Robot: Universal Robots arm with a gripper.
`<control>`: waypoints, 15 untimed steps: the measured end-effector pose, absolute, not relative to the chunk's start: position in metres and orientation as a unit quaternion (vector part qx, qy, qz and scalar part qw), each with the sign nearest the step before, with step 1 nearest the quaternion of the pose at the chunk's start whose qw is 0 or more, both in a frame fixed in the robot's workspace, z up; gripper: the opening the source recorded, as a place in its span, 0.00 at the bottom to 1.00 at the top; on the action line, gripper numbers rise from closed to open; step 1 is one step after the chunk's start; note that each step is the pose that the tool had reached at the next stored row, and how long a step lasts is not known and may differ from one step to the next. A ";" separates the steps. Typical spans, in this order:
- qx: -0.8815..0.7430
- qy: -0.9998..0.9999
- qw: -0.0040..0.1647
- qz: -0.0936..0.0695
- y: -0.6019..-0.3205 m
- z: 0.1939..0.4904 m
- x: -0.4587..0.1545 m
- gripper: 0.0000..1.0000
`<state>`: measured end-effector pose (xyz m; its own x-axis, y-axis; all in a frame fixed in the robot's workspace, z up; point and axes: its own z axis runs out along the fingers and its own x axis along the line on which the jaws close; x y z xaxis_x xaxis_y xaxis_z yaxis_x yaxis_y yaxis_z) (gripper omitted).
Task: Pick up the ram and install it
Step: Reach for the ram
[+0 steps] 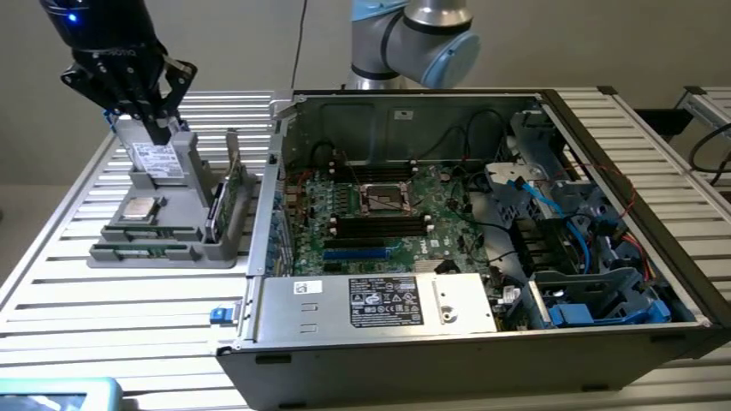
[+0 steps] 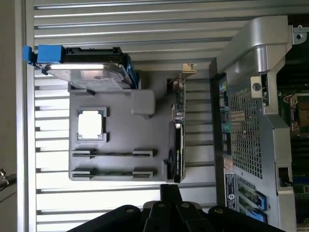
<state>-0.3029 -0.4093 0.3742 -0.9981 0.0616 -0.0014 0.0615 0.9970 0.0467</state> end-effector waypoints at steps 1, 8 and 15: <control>0.031 0.999 0.000 0.023 -0.409 0.373 -0.305 0.11; 0.028 0.999 -0.007 0.023 -0.412 0.365 -0.314 0.11; 0.024 0.999 -0.012 0.021 -0.413 0.359 -0.321 0.11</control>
<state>-0.3209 -0.4133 0.3592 -0.9985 0.0481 0.0247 0.0491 0.9979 0.0417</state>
